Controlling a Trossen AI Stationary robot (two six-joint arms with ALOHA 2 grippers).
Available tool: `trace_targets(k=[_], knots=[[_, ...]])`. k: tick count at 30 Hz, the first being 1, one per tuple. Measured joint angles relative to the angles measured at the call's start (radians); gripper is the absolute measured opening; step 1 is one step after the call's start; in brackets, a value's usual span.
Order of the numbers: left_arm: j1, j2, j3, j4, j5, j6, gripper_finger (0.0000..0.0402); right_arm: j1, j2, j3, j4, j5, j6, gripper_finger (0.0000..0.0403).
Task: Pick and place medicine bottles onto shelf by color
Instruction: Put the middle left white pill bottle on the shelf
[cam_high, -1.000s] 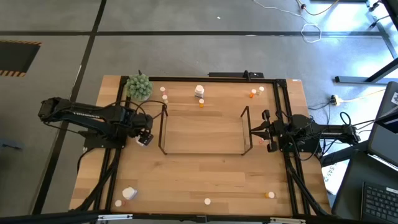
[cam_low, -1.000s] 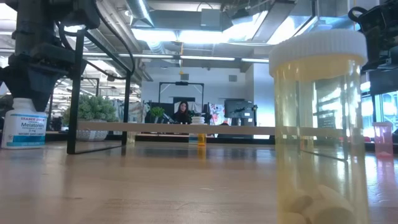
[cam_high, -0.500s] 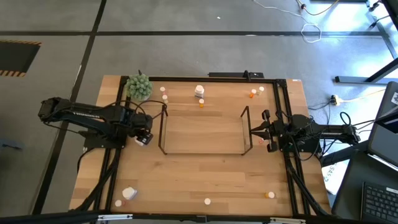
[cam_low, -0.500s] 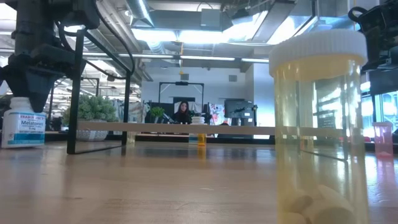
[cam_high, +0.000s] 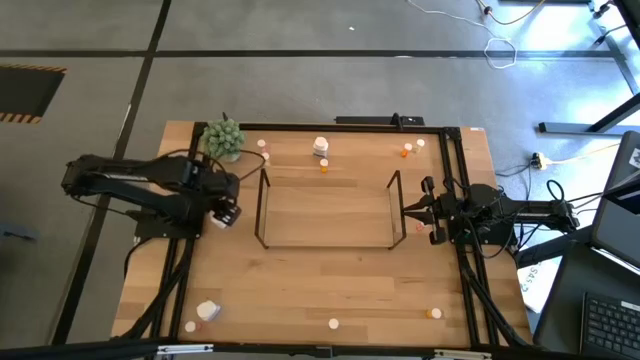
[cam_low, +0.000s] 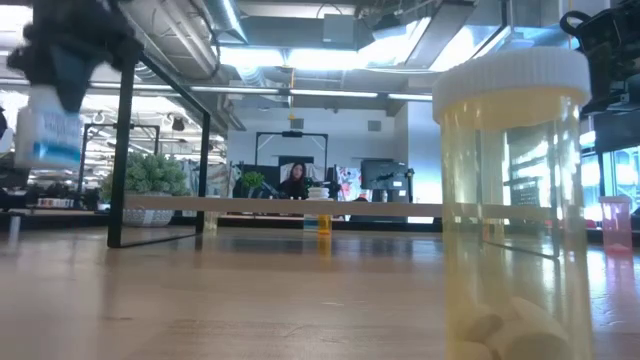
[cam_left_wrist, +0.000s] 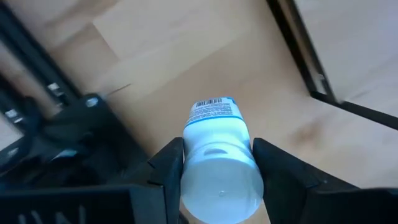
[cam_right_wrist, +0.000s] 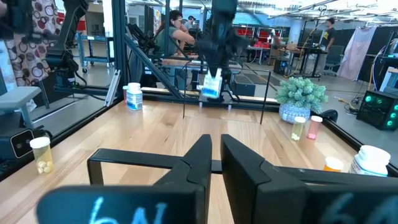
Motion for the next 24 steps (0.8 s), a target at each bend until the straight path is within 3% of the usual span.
trace_targets(k=[5, 13, 24], knots=[[0.000, 0.000, 0.198, -0.162, -0.006, -0.007, 0.0154, 0.000, 0.000, 0.000, 0.000, 0.000, 0.000, 0.0039], [0.000, 0.048, 0.462, -0.180, -0.123, 0.082, 0.0154, 0.000, 0.000, 0.000, 0.000, 0.000, 0.001, 0.0039], [0.060, 0.330, 0.828, -0.180, -0.170, 0.385, 0.0154, 0.000, 0.000, 0.000, 0.000, 0.000, 0.001, 0.0039]])
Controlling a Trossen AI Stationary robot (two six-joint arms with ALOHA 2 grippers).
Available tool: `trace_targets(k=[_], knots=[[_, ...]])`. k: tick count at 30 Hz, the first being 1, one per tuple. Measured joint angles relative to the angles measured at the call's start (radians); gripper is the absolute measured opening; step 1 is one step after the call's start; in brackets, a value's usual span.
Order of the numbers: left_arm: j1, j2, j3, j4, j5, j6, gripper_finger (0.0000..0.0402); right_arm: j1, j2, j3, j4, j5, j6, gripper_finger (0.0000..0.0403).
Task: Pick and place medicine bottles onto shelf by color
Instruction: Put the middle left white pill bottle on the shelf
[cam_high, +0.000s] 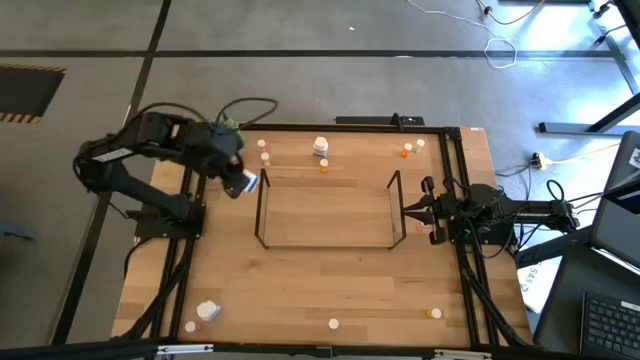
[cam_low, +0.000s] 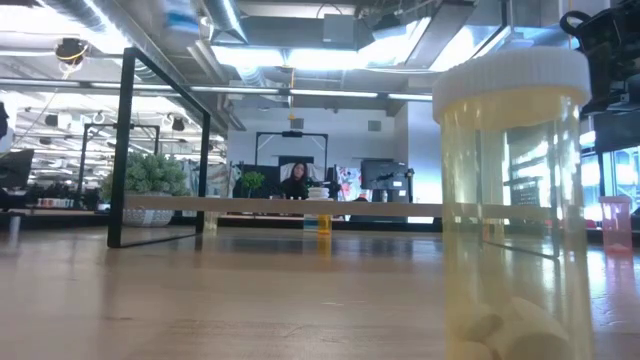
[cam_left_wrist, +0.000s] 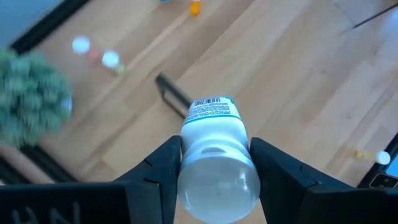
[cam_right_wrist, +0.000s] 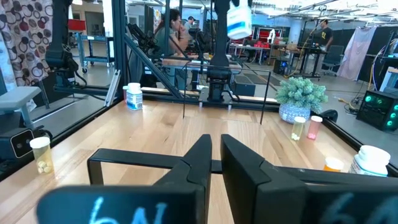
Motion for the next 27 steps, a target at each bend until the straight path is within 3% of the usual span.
trace_targets(k=[11, 18, 22, 27], knots=[[0.183, 0.273, 0.233, 0.005, 0.149, 0.353, 0.0154, 0.000, 0.000, 0.000, 0.000, 0.000, 0.000, 0.0039], [0.261, 0.409, 0.251, 0.007, 0.241, 0.537, 0.0154, 0.000, 0.000, 0.000, 0.000, 0.003, -0.001, 0.0039], [0.267, 0.468, 0.251, 0.007, 0.248, 0.619, 0.0154, 0.000, 0.000, 0.000, 0.007, 0.061, -0.034, 0.0039], [0.267, 0.525, 0.251, 0.007, 0.248, 0.702, 0.0154, 0.000, 0.000, 0.000, 0.004, 0.062, -0.032, 0.0039]])
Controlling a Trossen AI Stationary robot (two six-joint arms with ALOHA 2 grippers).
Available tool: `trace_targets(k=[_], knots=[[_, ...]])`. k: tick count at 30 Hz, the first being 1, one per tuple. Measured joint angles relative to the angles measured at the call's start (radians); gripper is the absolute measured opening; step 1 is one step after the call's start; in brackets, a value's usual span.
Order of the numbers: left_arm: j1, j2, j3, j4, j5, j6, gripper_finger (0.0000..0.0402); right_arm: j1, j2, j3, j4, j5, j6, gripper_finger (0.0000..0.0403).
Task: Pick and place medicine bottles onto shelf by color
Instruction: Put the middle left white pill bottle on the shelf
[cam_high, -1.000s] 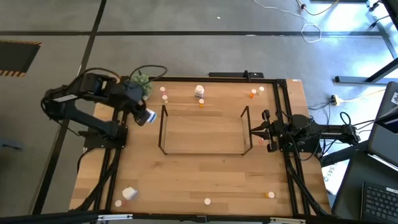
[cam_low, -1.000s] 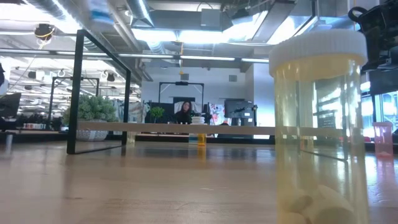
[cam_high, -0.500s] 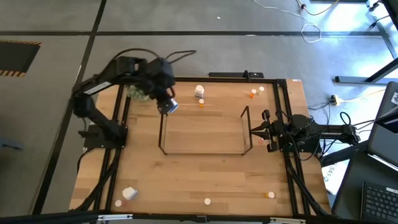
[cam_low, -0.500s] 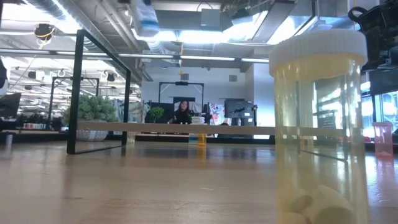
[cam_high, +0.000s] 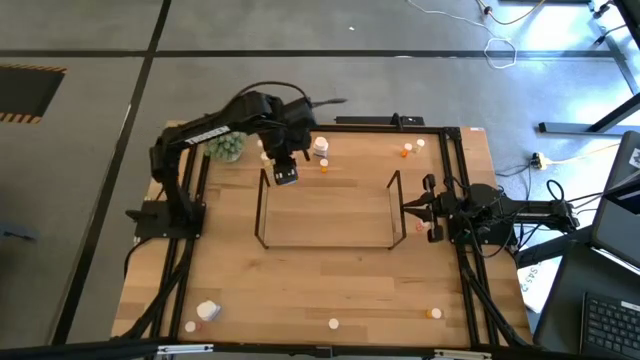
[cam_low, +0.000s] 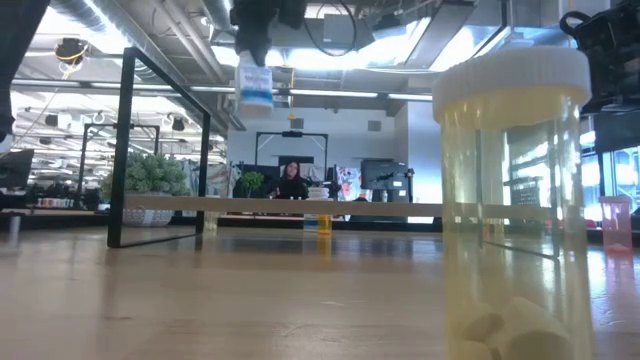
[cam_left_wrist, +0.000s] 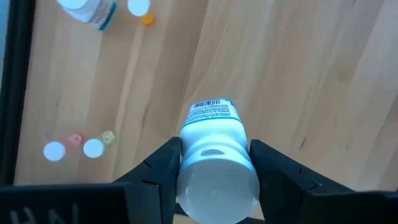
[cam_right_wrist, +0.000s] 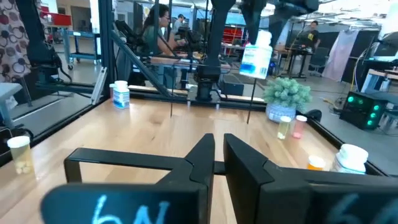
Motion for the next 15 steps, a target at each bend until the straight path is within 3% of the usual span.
trace_targets(k=[8, 15], knots=[[0.000, 0.067, 0.001, 0.004, -0.002, 0.041, 0.0154, -0.001, 0.000, 0.043, 0.024, -0.009, -0.047, 0.0039], [-0.006, 0.092, 0.001, 0.011, -0.004, 0.075, 0.0154, -0.001, 0.030, 0.235, -0.238, 0.037, 0.066, 0.0039]])
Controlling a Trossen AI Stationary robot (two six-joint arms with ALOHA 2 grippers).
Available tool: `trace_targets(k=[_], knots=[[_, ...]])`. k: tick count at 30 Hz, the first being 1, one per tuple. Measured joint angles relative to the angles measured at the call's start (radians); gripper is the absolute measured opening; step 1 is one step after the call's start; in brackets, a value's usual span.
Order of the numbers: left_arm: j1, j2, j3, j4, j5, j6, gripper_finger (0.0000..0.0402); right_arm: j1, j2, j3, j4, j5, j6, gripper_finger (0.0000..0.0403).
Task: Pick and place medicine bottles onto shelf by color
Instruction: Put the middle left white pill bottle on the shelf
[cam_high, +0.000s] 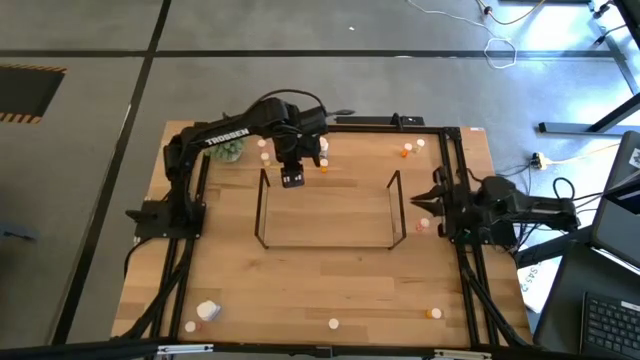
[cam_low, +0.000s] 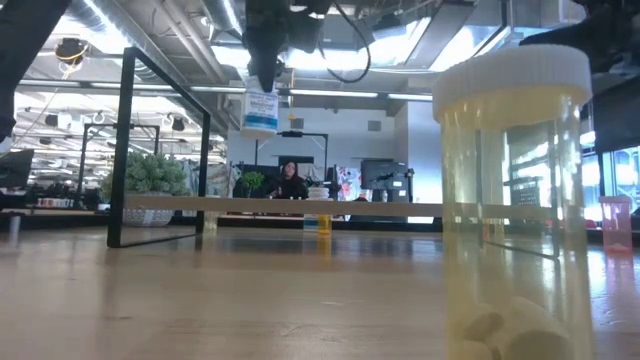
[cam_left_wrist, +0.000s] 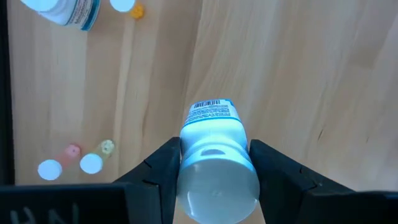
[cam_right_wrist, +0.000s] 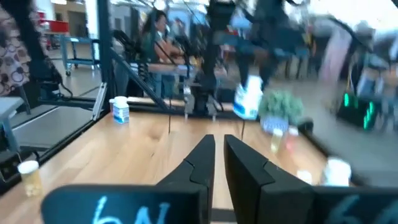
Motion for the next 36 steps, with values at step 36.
trace_targets(k=[36], knots=[[-0.072, -0.003, -0.241, 0.154, -0.084, 0.088, 0.0154, 0.000, 0.784, 0.751, -0.539, 0.085, 0.070, 0.0039]])
